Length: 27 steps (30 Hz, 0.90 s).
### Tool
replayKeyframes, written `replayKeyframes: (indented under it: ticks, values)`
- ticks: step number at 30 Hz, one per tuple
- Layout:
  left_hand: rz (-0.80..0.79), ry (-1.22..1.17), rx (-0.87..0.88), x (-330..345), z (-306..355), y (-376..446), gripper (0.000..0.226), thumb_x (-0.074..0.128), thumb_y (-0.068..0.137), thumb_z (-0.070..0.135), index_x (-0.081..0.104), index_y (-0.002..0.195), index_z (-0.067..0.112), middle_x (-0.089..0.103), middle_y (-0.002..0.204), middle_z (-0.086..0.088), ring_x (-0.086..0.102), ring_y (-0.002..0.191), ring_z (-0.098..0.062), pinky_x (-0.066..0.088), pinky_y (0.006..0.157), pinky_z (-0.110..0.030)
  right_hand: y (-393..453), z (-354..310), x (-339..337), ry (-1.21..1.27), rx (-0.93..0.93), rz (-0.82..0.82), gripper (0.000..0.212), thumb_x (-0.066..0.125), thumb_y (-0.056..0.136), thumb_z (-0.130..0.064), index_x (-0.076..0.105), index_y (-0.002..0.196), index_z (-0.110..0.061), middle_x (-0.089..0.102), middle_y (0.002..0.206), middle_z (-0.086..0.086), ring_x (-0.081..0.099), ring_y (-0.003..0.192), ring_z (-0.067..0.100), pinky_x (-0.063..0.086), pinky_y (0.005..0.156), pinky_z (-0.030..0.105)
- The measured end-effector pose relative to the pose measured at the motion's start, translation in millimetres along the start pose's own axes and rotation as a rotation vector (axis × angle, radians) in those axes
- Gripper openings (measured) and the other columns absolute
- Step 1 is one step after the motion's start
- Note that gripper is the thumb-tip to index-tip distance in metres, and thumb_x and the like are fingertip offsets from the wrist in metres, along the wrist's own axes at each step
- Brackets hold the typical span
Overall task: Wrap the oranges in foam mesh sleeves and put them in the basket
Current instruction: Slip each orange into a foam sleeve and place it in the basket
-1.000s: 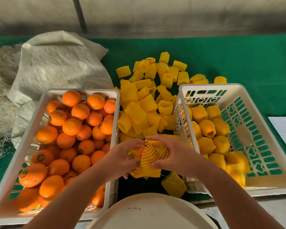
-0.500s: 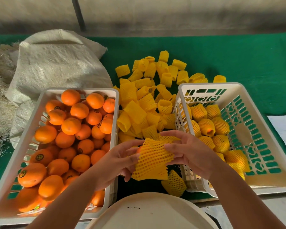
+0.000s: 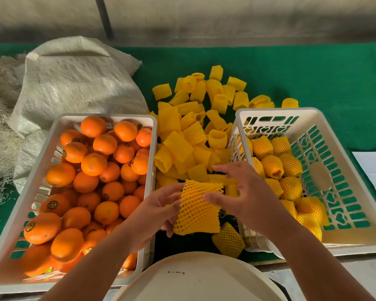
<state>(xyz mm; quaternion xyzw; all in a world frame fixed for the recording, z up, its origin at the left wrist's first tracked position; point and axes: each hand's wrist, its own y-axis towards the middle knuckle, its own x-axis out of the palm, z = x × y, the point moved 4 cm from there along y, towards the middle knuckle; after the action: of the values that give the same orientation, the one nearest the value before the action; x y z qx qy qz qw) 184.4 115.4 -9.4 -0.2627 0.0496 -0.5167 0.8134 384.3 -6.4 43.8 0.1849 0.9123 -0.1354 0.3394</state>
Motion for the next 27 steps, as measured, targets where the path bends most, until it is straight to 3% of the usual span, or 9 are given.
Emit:
replayKeyframes:
  ticks: [2, 4, 7, 11, 14, 17, 20, 23, 27]
  values:
    - [0.035, -0.039, 0.002, 2.1, -1.0, 0.3, 0.035, 0.061, 0.098, 0.041, 0.062, 0.133, 0.047, 0.074, 0.115, -0.005, 0.068, 0.075, -0.018, 0.052, 0.056, -0.027, -5.8, -8.6, 16.7, -0.107, -0.086, -0.166, 0.097, 0.066, 0.066, -0.093, 0.028, 0.15, -0.063, 0.026, 0.156, -0.032, 0.03, 0.142, -0.003, 0.034, 0.104, 0.023]
    - [0.069, -0.101, -0.012, 6.0, -1.0, 1.7, 0.032, 0.064, 0.097, 0.041, 0.064, 0.128, 0.045, 0.075, 0.111, -0.007, 0.069, 0.077, -0.02, 0.052, 0.056, -0.026, -10.0, -10.4, 34.4, -0.197, -0.13, -0.24, 0.105, 0.068, 0.066, -0.091, 0.018, 0.154, -0.061, 0.027, 0.157, -0.03, 0.032, 0.139, 0.001, 0.038, 0.106, 0.03]
    - [0.138, -0.169, -0.059, 7.6, -0.1, 3.1, 0.033, 0.072, 0.09, 0.038, 0.069, 0.122, 0.042, 0.074, 0.11, -0.01, 0.07, 0.08, -0.024, 0.054, 0.058, -0.027, -10.1, -6.7, 43.3, -0.212, -0.166, -0.14, 0.09, 0.07, 0.077, -0.078, 0.027, 0.151, -0.053, 0.048, 0.139, -0.027, 0.047, 0.117, -0.002, 0.046, 0.091, 0.019]
    - [0.13, -0.197, -0.034, -2.5, 8.2, -0.5, 0.038, 0.075, 0.087, 0.038, 0.072, 0.124, 0.034, 0.073, 0.12, -0.006, 0.073, 0.094, -0.026, 0.06, 0.065, -0.028, -13.7, 6.7, 38.0, -0.095, -0.115, -0.065, 0.078, 0.067, 0.078, -0.079, 0.035, 0.145, -0.057, 0.049, 0.125, -0.035, 0.051, 0.112, -0.007, 0.045, 0.077, 0.011]
    - [0.239, 0.071, 0.109, -21.9, 14.4, -7.4, 0.03, 0.071, 0.091, 0.046, 0.071, 0.121, 0.041, 0.071, 0.128, 0.009, 0.074, 0.104, -0.02, 0.064, 0.071, -0.034, -17.1, 27.0, 18.6, 0.02, -0.02, 0.009, 0.076, 0.07, 0.076, -0.077, 0.037, 0.143, -0.06, 0.05, 0.123, -0.036, 0.052, 0.112, -0.009, 0.049, 0.074, 0.01]
    - [0.483, 0.63, 0.229, -45.0, 8.7, -18.4, 0.026, 0.061, 0.09, 0.062, 0.062, 0.116, 0.057, 0.07, 0.115, 0.025, 0.072, 0.099, -0.006, 0.06, 0.071, -0.03, -18.3, 59.0, -17.7, 0.146, 0.123, 0.13, 0.074, 0.076, 0.072, -0.073, 0.044, 0.138, -0.06, 0.06, 0.117, -0.027, 0.065, 0.097, 0.002, 0.06, 0.07, 0.022]
    - [0.557, 1.087, 0.186, -53.0, -14.9, -19.1, 0.031, 0.061, 0.088, 0.055, 0.051, 0.117, 0.062, 0.056, 0.137, 0.018, 0.051, 0.131, -0.015, 0.052, 0.099, -0.049, -20.9, 104.3, -55.3, 0.13, 0.253, 0.266, 0.072, 0.079, 0.07, -0.07, 0.048, 0.133, -0.055, 0.066, 0.108, -0.02, 0.068, 0.088, 0.001, 0.059, 0.066, 0.023]
    - [0.485, 1.18, 0.174, -52.2, -48.4, -14.0, 0.053, 0.063, 0.086, 0.053, 0.056, 0.137, 0.04, 0.034, 0.163, 0.004, 0.025, 0.152, -0.025, 0.033, 0.115, -0.059, -21.4, 157.6, -81.4, 0.034, 0.357, 0.362, 0.069, 0.083, 0.076, -0.06, 0.05, 0.134, -0.044, 0.067, 0.106, -0.014, 0.067, 0.084, 0.007, 0.058, 0.07, 0.026]
    - [0.479, 1.179, 0.091, -39.3, -81.8, -5.5, 0.069, 0.083, 0.082, 0.035, 0.052, 0.144, 0.035, 0.005, 0.172, 0.003, 0.017, 0.154, -0.036, 0.033, 0.112, -0.068, -12.1, 223.4, -102.6, -0.144, 0.559, 0.405, 0.077, 0.081, 0.079, -0.062, 0.049, 0.14, -0.027, 0.061, 0.112, -0.004, 0.062, 0.097, 0.02, 0.056, 0.08, 0.04]
